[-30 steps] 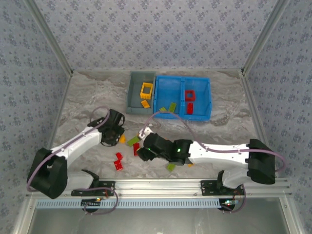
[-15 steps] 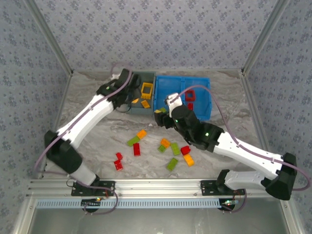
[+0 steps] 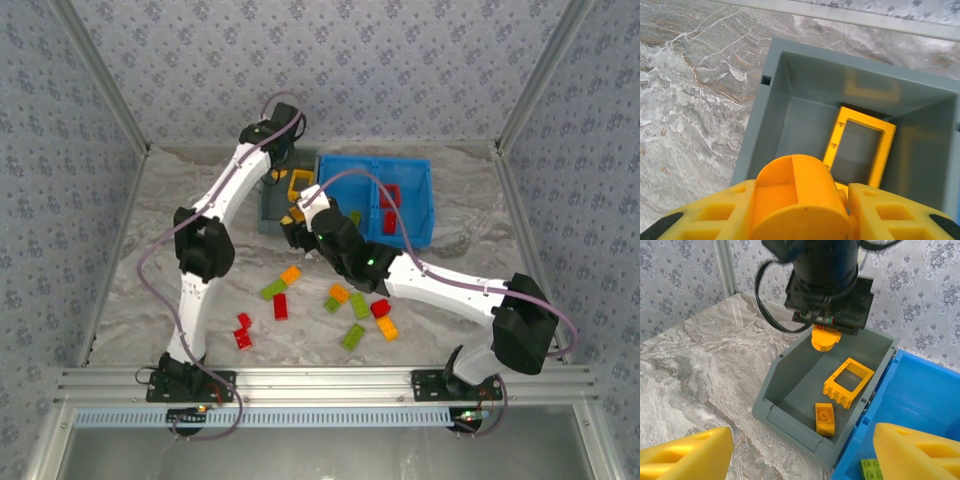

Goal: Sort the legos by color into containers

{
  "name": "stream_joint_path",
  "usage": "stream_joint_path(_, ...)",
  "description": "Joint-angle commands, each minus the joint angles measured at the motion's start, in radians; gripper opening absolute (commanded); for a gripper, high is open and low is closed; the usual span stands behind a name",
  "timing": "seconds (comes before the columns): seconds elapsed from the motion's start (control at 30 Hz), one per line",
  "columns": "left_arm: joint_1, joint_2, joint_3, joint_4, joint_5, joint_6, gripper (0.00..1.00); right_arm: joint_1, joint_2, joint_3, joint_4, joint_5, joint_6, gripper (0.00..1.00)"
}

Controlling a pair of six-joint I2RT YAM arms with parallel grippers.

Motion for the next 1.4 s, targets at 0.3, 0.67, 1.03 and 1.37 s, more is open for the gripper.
stream_joint_path(0.3,0.003,0.157,0.088,0.071,0.008,0.115,0.4,-0.016,-0.023,-0.011,0.021,0.027,0.063,0.77)
stream_joint_path(0.67,-0.003,0.155,0.102,0.049,0.027,0.114,0.66,-0.014,-0.088,-0.062,-0.016,0.033,0.095,0.77)
stream_joint_path(1.03,-0.077,-0.147,-0.009,0.011,-0.056,0.008,0.67,-0.086,-0.304,-0.141,-0.424,0.132,0.339,0.76)
stream_joint_path(1.37,-0.28,-0.837,-0.77,0.274,0.093,0.003,0.74,-0.124,-0.395,-0.237,-1.014,-0.096,0.686,0.75)
